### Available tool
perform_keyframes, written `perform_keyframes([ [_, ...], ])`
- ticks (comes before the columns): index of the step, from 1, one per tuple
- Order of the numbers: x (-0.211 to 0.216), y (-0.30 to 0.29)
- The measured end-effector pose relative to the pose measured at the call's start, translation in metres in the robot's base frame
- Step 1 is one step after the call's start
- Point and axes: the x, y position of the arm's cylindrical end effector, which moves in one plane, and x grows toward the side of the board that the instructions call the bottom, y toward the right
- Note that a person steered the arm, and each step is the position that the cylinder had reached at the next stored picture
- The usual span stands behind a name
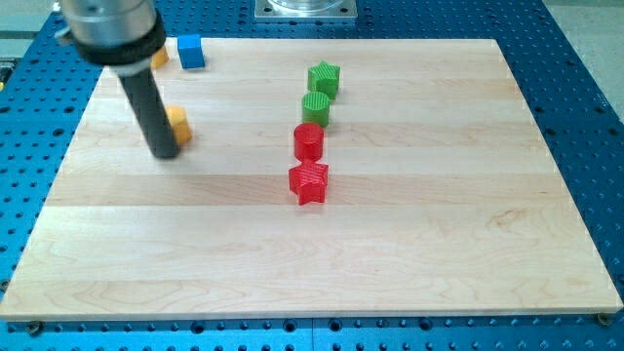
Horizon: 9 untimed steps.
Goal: Put the blue triangle at the top center of the board
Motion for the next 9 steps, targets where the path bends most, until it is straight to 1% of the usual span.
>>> perform_keyframes([
  [1,-0.075,0.052],
  [2,-0.038,0.025],
  [3,-0.036,-0.038],
  [4,-0.085,0.025],
  [5,-0.129,0.074],
  [6,-0.138,0.089],
  [7,-0.134,0.064],
  [8,-0.129,-0.045],
  [9,-0.138,-0.107],
])
